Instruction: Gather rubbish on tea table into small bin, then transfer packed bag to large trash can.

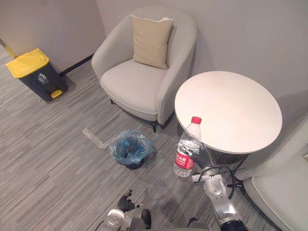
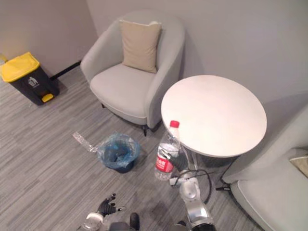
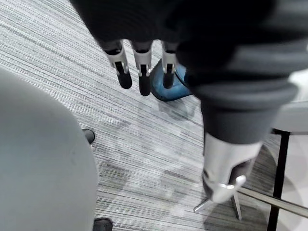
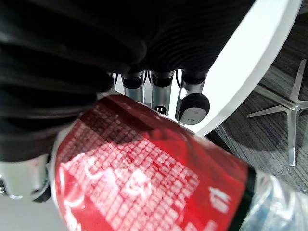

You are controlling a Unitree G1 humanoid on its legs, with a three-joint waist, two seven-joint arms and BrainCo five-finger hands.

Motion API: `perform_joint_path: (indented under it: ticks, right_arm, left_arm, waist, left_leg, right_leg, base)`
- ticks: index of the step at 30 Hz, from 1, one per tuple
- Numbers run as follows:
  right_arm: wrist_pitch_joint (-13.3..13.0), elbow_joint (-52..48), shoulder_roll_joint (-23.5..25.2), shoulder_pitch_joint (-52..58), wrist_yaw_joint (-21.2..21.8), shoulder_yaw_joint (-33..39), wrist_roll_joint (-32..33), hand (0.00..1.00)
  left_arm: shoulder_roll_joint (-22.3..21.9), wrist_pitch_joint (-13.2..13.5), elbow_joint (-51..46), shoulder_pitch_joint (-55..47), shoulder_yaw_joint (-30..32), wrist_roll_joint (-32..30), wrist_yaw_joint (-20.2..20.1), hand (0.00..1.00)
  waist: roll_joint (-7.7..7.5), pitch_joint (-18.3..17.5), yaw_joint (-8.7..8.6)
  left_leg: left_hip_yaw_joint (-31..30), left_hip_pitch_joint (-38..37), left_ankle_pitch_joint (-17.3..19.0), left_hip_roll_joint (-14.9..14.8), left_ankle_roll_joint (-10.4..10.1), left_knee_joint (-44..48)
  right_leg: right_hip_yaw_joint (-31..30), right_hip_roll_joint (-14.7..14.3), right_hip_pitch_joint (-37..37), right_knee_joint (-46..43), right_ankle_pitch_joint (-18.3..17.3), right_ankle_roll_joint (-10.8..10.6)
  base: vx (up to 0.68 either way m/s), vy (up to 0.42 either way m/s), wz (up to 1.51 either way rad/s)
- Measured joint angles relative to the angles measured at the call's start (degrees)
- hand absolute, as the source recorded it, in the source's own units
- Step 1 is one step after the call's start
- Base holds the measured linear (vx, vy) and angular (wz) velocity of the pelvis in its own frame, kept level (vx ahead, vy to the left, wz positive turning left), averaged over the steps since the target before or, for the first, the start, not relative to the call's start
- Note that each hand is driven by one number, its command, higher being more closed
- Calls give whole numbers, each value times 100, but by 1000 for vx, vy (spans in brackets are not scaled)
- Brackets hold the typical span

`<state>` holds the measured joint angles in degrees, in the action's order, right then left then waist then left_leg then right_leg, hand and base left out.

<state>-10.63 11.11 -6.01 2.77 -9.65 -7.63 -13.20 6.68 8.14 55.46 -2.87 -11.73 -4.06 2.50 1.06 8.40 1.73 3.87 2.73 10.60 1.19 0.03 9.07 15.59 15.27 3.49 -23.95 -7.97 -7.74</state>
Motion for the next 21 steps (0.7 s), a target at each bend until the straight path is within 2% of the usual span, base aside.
perform_joint_path:
  ticks: [1,2,4,6,7,8,10,12,14,16,17,18,20,21]
  right_arm:
    - [-2,2,-46,14,5,-9,-33,100]
    - [-8,1,-48,26,10,-50,-34,100]
    - [-36,1,-73,16,36,-187,-33,100]
    - [-35,25,-88,15,68,-188,-31,100]
    - [-34,26,-93,33,70,-176,-31,100]
    - [-35,23,-140,72,69,-125,-23,100]
    - [-21,48,-291,67,79,-21,-23,100]
    - [-21,48,-301,54,105,85,-16,100]
    - [-15,50,-305,157,111,204,1,100]
    - [-19,48,-365,215,103,272,85,100]
    - [-22,48,-365,187,99,272,88,100]
    - [-23,49,-363,103,85,271,88,100]
    - [-22,49,-337,32,73,270,94,100]
    - [-20,49,-331,50,73,270,94,100]
  left_arm:
    - [24,2,-15,-18,3,67,9,0]
    - [64,-8,-9,-17,10,145,24,0]
    - [99,-13,53,-4,129,190,92,0]
    - [75,-13,114,16,160,199,103,0]
    - [74,-12,117,11,158,195,101,0]
    - [52,-13,178,40,177,188,93,0]
    - [-109,0,196,66,194,182,97,0]
    - [-148,-12,209,68,195,163,89,0]
    - [-156,-8,204,92,190,76,65,0]
    - [-156,-2,198,160,194,70,67,0]
    - [-138,-2,191,165,202,70,69,0]
    - [-154,4,132,169,218,70,72,0]
    - [-172,-6,123,188,215,25,61,0]
    - [-169,-5,128,189,211,-43,66,0]
  waist:
    - [11,33,-58]
    - [-13,55,-140]
    - [-57,42,-154]
    - [-38,79,-176]
    - [-92,55,-190]
    - [-99,101,-245]
    - [203,89,-163]
    - [278,105,-193]
    - [228,138,-231]
    - [141,160,-211]
    - [96,169,-187]
    - [122,156,-165]
    - [120,171,-167]
    - [168,142,-169]
  left_leg:
    - [-260,-137,94,-13,43,104]
    - [-504,-190,193,-41,116,157]
    - [-786,-199,189,-127,88,204]
    - [-1156,-282,186,-128,78,115]
    - [-1287,-296,210,-60,37,122]
    - [-1548,-334,336,30,-135,193]
    - [-1628,-296,388,-178,-222,228]
    - [-1611,-275,383,-322,-318,228]
    - [-1441,-220,379,-343,-565,675]
    - [-725,175,362,-373,-584,1977]
    - [-416,329,453,-461,-552,2278]
    - [6,484,605,-734,-435,2401]
    - [219,656,602,-1002,-403,1992]
    - [201,651,356,-1132,-417,1476]
  right_leg:
    - [-397,-3,366,-902,-37,230]
    - [-782,-245,603,-1328,-439,349]
    - [-1051,-845,933,-1080,-757,459]
    - [-1105,-1262,1194,-279,-632,507]
    - [-1152,-1305,1188,191,-371,505]
    - [-1145,-1279,1088,538,241,755]
    - [-906,-1367,922,687,251,764]
    - [-683,-1438,792,809,249,770]
    - [-621,-1432,415,998,235,793]
    - [-624,-1411,-192,1439,222,814]
    - [-638,-1376,-343,1579,199,854]
    - [-649,-1387,-402,1652,185,876]
    - [-661,-1320,-380,1657,178,849]
    - [-668,-1266,-380,1622,146,754]
  base:
    - [213,19,92]
    - [208,-45,98]
    - [227,-108,96]
    - [243,-128,107]
    - [268,-158,131]
    - [326,-173,111]
    - [280,-107,71]
    - [248,-80,51]
    - [199,-24,70]
    - [163,23,54]
    - [117,43,13]
    - [89,68,-3]
    - [67,112,-3]
    - [52,199,2]
